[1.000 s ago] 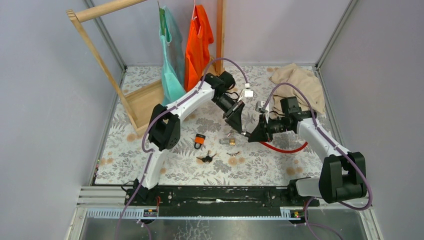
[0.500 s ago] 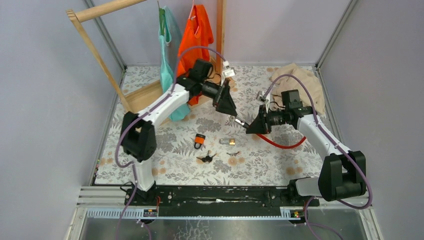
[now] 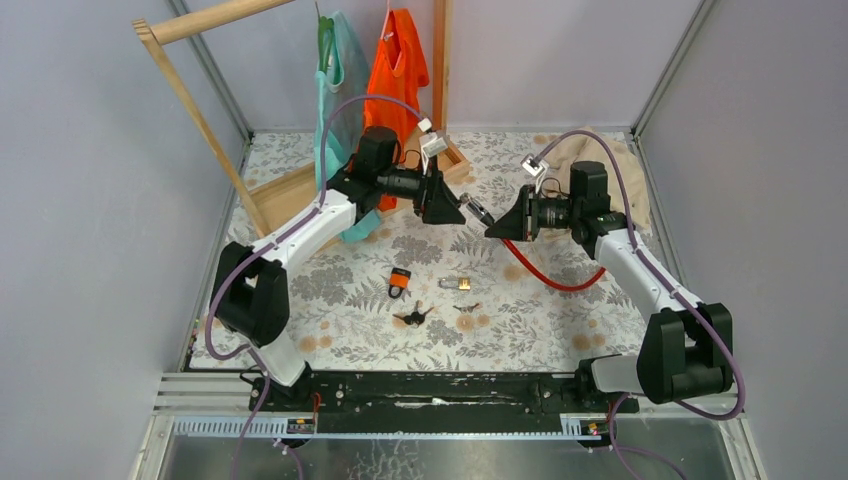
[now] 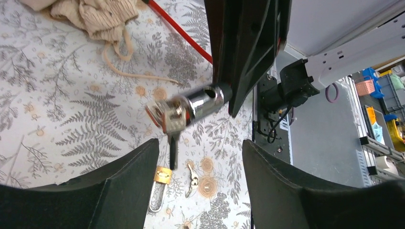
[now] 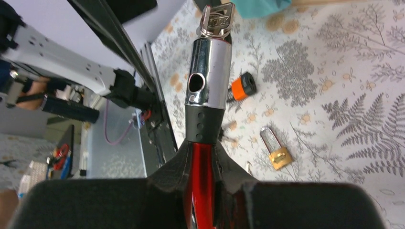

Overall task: Lock with the key
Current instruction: Adjust the lock.

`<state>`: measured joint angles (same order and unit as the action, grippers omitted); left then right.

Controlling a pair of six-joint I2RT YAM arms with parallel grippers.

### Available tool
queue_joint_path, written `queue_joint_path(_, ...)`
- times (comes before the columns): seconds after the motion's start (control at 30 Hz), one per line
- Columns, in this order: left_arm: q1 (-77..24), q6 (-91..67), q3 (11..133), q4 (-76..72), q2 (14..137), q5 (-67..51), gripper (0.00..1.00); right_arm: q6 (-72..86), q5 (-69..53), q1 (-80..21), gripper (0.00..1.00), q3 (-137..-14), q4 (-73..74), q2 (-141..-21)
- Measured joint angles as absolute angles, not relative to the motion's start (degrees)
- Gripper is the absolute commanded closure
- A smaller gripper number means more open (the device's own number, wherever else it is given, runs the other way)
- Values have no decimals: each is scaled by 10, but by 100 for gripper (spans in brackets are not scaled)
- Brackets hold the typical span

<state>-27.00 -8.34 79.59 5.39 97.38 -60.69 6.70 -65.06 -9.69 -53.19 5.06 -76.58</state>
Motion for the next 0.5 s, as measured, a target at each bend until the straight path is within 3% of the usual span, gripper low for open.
queue_joint_path(0.5, -274, -196, 694, -138, 963, -605, 33, 265, -655, -97, 100, -521, -120, -766)
